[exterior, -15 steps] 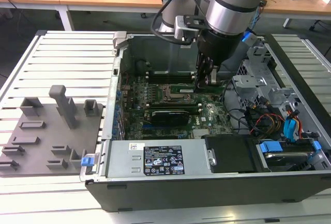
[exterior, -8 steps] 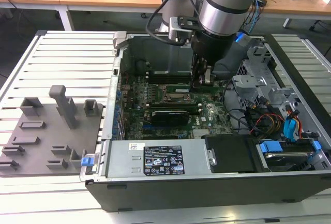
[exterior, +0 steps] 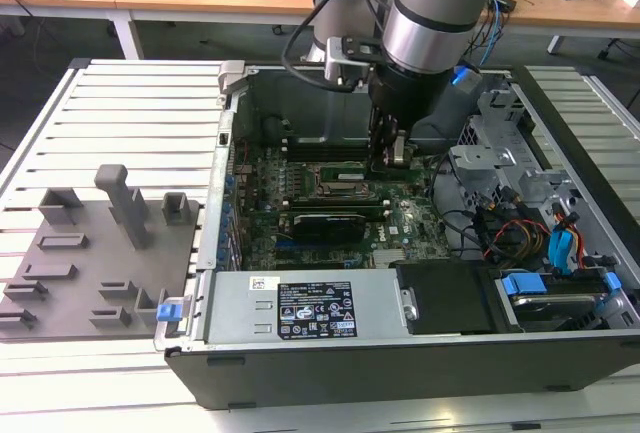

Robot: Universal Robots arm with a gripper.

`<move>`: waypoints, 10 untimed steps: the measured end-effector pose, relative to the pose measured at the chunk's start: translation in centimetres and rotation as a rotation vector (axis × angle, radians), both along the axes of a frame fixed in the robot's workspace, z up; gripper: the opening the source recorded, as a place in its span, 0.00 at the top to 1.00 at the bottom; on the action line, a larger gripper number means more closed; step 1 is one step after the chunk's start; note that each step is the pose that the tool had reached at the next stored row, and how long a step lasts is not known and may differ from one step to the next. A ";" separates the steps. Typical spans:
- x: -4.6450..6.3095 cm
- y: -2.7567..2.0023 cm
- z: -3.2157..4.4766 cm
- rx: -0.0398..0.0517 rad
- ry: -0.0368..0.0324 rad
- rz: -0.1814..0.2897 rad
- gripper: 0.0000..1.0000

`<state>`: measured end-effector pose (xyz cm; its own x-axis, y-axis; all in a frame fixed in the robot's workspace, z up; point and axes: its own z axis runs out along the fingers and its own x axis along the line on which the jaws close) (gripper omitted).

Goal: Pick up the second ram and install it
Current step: 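Insert the second ram into the second slot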

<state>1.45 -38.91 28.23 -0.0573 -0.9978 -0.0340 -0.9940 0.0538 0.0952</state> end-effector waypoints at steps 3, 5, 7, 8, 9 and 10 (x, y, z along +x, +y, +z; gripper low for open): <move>0.0 0.00 -0.42 -0.0001 0.0000 0.000 0.86; 0.0 0.00 -0.68 0.0000 -0.0001 0.000 0.86; 0.0 0.00 -0.88 0.0000 0.0000 0.000 0.86; 0.0 0.00 -1.00 -0.0001 0.0000 0.000 0.86; 0.0 0.00 -1.17 -0.0001 0.0000 0.000 0.86; 0.0 0.00 -1.27 0.0000 0.0000 0.000 0.86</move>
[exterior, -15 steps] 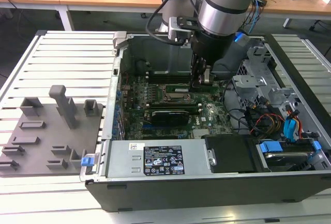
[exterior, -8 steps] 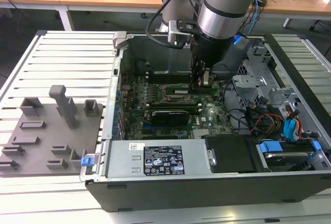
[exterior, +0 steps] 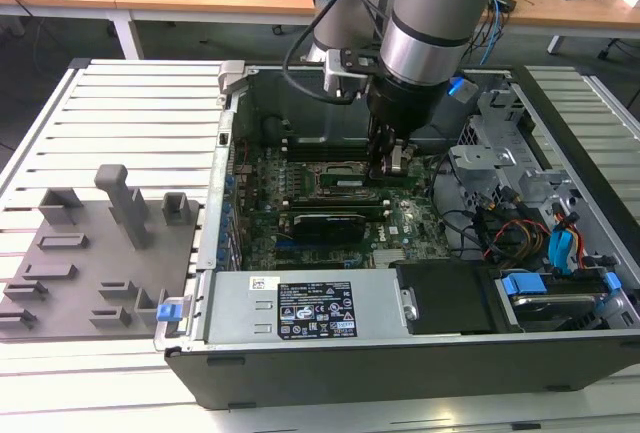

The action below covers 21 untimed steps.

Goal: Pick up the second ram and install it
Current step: 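Insert the second ram into the second slot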

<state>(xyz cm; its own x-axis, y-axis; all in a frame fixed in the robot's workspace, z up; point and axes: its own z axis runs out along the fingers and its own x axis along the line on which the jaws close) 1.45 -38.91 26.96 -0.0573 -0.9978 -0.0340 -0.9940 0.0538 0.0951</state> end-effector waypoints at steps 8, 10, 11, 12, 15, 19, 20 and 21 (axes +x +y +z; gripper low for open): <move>0.0 0.00 -1.99 0.0000 0.0001 0.000 0.86; -0.1 0.00 -2.52 -0.0001 0.0000 0.000 0.86; -0.2 0.00 -2.69 -0.0001 0.0000 0.000 0.86; -0.9 0.00 -2.78 -0.0002 0.0000 0.000 0.86; -2.3 0.29 -2.96 0.0001 -0.0002 0.000 0.86; -3.2 0.69 -3.60 -0.0002 -0.0003 0.000 0.86; -3.4 0.76 -3.67 0.0000 -0.0003 0.000 0.86; -3.5 0.77 -3.72 -0.0001 -0.0003 0.000 0.86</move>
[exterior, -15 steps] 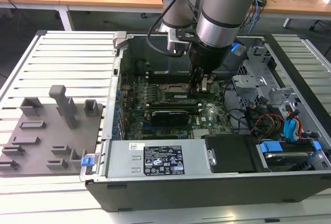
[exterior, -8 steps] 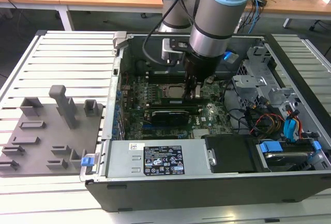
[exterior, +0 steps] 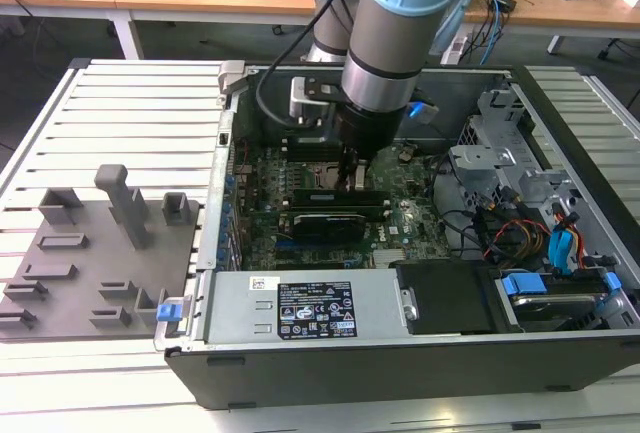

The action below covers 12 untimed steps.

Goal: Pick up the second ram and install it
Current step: 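Insert the second ram into the second slot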

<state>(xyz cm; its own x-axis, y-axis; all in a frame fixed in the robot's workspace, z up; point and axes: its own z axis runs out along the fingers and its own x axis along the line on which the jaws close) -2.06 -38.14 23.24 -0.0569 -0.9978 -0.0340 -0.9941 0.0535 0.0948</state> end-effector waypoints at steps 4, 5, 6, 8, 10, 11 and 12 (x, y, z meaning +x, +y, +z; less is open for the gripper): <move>0.0 0.12 -0.18 0.0026 0.0000 0.009 0.86; 0.0 0.13 -0.26 0.0047 0.0000 0.011 0.86; 0.0 0.14 -0.38 0.0058 -0.0001 0.011 0.86; -0.1 0.14 -0.49 0.0061 0.0000 0.011 0.86; 0.0 0.13 -0.50 0.0059 0.0001 0.011 0.86; 0.0 0.14 -0.51 0.0062 0.0000 0.011 0.86; 0.0 0.14 -0.51 0.0062 0.0000 0.011 0.86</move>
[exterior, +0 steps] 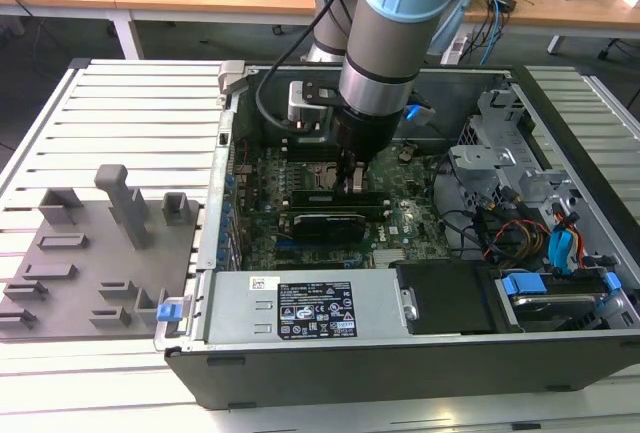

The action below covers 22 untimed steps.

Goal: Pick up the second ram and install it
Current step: 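Insert the second ram into the second slot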

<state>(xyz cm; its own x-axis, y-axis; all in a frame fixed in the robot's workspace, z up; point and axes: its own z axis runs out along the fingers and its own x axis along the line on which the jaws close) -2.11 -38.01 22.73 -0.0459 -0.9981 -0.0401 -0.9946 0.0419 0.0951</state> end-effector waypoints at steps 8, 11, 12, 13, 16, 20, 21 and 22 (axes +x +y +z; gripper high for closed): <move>0.0 0.17 -0.30 0.0002 0.0000 -0.003 0.86; 0.0 0.17 -0.52 0.0002 0.0000 -0.003 0.86; 0.0 0.17 -0.54 0.0000 0.0000 -0.002 0.86; 0.0 0.17 -0.54 -0.0001 0.0001 -0.001 0.86; 0.0 0.17 -0.55 0.0003 0.0001 0.008 0.86; 0.1 0.17 -0.55 0.0004 0.0003 0.011 0.86; 0.1 0.17 -0.57 0.0009 0.0002 0.010 0.86; 0.1 0.17 -0.67 0.0013 0.0002 0.010 0.86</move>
